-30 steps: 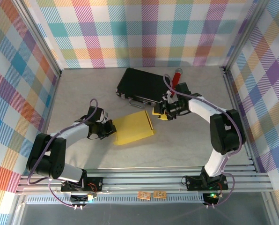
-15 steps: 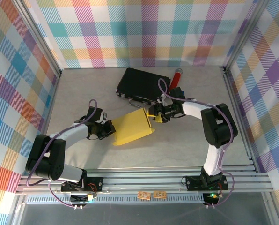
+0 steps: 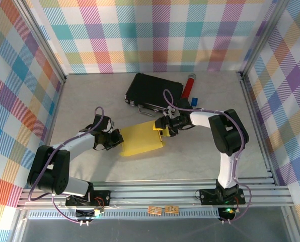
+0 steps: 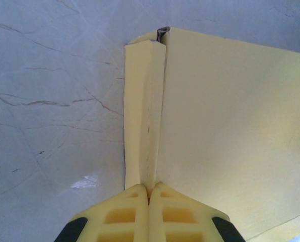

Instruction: Fold the paper box

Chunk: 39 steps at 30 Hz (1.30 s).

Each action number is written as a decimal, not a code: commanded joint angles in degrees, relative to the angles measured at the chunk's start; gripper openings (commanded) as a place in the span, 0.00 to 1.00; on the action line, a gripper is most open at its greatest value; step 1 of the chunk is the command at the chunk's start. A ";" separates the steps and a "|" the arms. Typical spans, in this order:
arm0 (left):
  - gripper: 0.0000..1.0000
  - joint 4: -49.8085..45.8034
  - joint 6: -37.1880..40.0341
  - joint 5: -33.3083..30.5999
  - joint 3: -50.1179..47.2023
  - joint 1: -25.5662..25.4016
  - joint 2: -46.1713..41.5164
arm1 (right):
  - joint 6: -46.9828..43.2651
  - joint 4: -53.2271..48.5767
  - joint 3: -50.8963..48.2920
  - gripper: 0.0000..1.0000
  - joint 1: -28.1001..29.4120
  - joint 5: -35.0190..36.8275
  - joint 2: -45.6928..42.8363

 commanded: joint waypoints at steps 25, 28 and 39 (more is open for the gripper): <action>0.00 -12.82 -2.31 -9.66 -3.75 0.95 4.73 | -0.81 -0.39 2.02 0.71 3.39 -6.37 3.78; 0.00 -12.47 -2.22 -9.33 -3.53 0.95 5.33 | 0.32 0.46 2.73 0.70 4.49 -6.75 4.47; 0.00 -11.53 -2.30 -7.77 -2.75 0.95 5.00 | 5.39 3.74 2.79 0.58 4.79 -6.56 3.29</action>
